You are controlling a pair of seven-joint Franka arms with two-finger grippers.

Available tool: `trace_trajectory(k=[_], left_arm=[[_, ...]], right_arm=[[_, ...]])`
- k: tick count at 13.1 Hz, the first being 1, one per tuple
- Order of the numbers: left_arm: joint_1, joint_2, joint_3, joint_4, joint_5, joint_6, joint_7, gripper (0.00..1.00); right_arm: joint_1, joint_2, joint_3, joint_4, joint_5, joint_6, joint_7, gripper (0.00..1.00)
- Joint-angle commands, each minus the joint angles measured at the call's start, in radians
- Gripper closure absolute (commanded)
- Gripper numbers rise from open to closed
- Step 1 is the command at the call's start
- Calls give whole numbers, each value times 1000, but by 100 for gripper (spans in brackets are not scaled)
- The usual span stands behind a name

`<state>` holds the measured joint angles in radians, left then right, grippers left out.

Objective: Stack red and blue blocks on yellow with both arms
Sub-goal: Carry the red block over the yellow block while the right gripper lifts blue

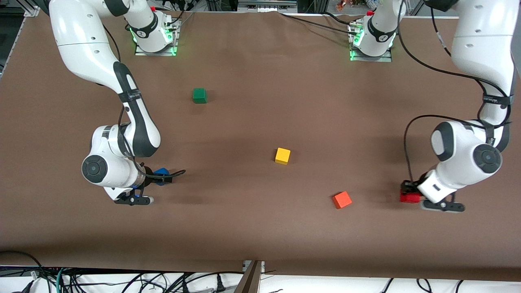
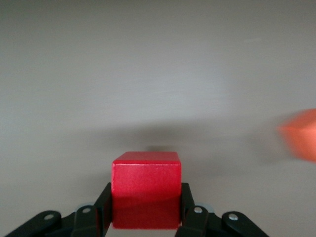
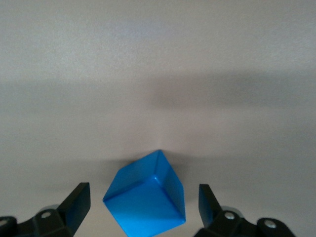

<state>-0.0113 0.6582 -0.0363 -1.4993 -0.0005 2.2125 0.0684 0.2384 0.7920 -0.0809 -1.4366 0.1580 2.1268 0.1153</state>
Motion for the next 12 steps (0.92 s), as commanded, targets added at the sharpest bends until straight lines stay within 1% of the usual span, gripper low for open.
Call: trace_trajectory(k=[1,4,6,9,11,12], left_arm=[[-175,-20,16,67,8,-114,-148,100],[-358,-37,15,67,7,-116,-272,100],[-456,-37,12,54,-2,-116,-350,100],[-550,-23,3,44,-6,-109,-369,100],[-568,-14,3,42,-6,-106,-369,100],[-576,-8,3,31,-4,-99,-368,100]], right_arm=[[30,-2,6,-8,-21,-18,-20,3],[4,-2,1,-25,-20,-21,-181,4],[-24,-2,1,-27,-20,-21,-223,13],[-14,-2,3,-21,-14,-21,-209,33],[-16,-4,3,-18,-12,-27,-210,48],[-17,-4,3,-16,-11,-27,-210,58]])
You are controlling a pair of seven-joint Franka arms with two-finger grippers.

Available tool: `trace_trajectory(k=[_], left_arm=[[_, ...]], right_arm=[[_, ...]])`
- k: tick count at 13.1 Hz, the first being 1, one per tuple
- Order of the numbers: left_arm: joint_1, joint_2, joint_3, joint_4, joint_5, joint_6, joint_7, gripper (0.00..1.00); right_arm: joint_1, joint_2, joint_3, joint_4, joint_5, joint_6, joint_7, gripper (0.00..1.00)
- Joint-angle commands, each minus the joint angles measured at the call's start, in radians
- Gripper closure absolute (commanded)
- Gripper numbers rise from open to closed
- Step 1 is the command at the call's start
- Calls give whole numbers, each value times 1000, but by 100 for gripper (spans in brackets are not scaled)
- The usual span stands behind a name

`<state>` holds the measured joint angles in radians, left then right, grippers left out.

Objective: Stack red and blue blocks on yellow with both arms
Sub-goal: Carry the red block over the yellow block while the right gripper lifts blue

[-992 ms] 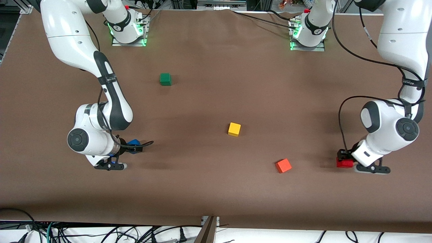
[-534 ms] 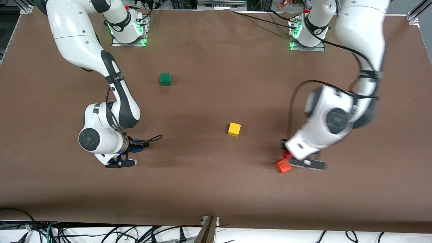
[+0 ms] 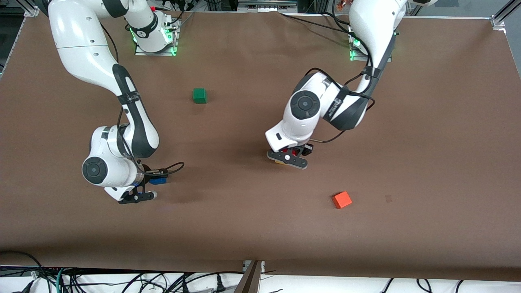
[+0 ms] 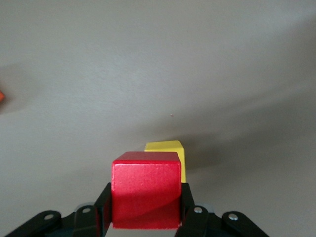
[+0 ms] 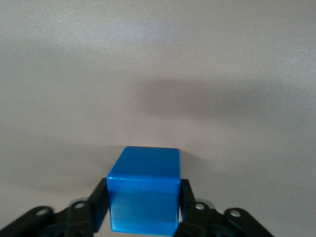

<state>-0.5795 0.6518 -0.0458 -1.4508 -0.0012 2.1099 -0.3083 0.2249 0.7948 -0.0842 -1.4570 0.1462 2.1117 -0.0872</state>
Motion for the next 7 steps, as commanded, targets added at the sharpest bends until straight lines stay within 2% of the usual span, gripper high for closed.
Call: trace_trajectory(k=[1,2,4,7], left_arm=[[-19,9,12,-22,10,10,17,100],[-26,20,15,-28,16,22,27,100],[-31,38,12,-39,78,74,28,100],[-54,63,14,-40,86,122,28,100]], right_arm=[[-6,-8,6,6,1,-13,-9,72],[-6,-9,4,15,4,-34,-9,80],[-3,-12,4,82,0,-109,-5,80],[1,-14,3,219,-7,-275,52,80]])
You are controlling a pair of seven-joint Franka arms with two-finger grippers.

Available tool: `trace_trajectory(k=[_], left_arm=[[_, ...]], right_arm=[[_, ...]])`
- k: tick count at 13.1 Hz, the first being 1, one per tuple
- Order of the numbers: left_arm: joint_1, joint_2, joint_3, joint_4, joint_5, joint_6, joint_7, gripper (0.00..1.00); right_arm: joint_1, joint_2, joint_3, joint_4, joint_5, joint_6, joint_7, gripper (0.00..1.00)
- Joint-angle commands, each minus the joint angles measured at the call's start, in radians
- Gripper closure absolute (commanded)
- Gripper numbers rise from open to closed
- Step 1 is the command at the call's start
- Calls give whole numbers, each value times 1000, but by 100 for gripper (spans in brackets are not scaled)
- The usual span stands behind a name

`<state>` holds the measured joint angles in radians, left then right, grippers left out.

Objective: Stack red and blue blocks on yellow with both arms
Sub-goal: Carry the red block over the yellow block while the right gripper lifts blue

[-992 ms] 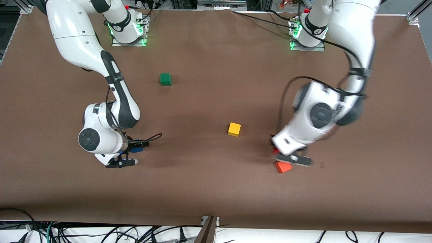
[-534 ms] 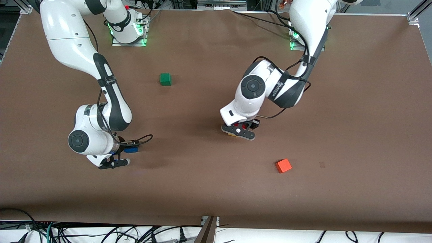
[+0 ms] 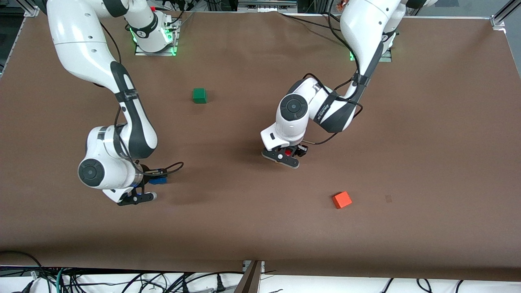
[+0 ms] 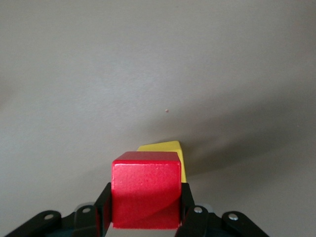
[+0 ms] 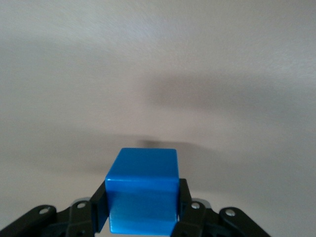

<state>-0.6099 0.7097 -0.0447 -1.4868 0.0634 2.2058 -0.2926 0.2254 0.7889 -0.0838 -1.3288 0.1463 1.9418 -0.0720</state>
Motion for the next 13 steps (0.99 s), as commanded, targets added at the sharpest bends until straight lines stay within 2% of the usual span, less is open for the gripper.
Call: trace_trajectory(k=[1,3,8,11,13], left_arm=[[-28,8,12,-4,23,29,13,100],[-30,7,12,-15,30,29,12,100],[-28,-22,12,-64,44,28,10,100],[-27,-58,12,-108,44,28,3,100],[-27,-65,12,-122,44,28,0,100]], right_arm=[[2,-10,4,133,-5,-148,41,80],[2,-10,4,201,-5,-219,40,80],[5,-34,10,258,1,-341,52,80],[32,-39,12,316,3,-424,147,80],[67,-39,12,329,2,-428,246,80]])
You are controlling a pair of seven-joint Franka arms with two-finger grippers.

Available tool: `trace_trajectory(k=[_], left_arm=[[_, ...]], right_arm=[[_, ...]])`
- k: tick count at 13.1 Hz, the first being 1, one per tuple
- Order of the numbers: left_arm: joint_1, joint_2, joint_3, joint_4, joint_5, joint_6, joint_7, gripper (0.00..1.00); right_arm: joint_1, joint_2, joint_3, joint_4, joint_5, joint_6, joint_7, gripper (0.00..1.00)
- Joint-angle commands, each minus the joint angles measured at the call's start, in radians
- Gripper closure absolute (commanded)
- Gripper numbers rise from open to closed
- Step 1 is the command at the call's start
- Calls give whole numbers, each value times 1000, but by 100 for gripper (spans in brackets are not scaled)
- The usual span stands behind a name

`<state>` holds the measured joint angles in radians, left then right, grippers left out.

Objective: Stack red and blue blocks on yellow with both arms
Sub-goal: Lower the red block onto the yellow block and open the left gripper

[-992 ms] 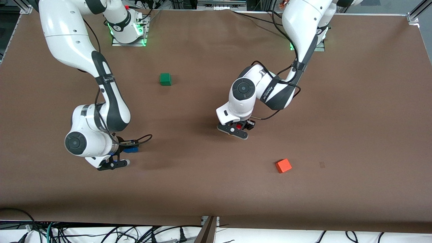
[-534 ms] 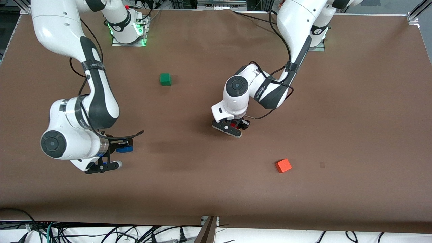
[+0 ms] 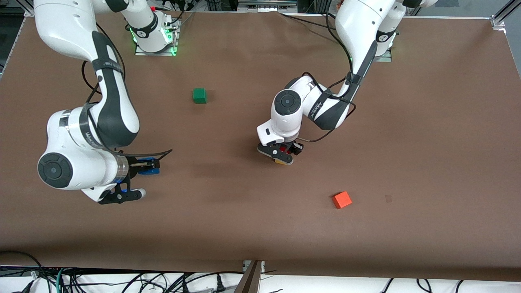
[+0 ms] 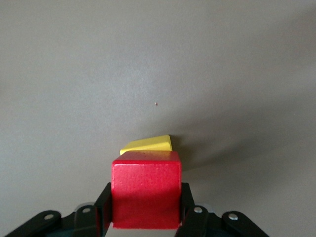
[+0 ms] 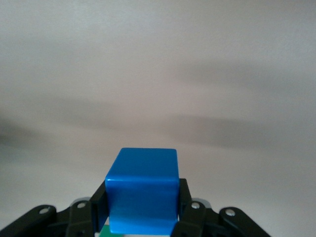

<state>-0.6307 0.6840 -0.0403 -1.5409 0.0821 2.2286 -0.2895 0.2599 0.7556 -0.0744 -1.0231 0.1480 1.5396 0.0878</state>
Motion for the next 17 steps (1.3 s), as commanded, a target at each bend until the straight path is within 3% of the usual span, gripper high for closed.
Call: trace_trajectory(k=[1,2,3,4,7,10,13,17], left_arm=[[-7,-40,8,-70,25,6,-6,100],[-9,-35,8,-68,24,8,-8,100],[-12,-29,8,-64,22,8,-11,94],[-9,-29,7,-58,22,6,-25,1],[12,-64,8,10,5,-76,-37,0],[60,-67,17,209,-53,-313,-37,0],[196,-107,17,277,-53,-382,-37,0],[414,-208,17,301,-44,-388,-30,0]], right_arm=[[47,-6,2,24,2,-16,124,80],[70,-6,2,24,1,-15,162,79],[82,-6,2,24,1,-12,190,79],[90,-6,2,24,1,-4,211,79],[108,-6,2,24,1,14,247,79],[134,-6,4,24,4,31,295,79],[220,-6,7,24,5,98,468,79],[370,10,68,23,-7,282,781,79]])
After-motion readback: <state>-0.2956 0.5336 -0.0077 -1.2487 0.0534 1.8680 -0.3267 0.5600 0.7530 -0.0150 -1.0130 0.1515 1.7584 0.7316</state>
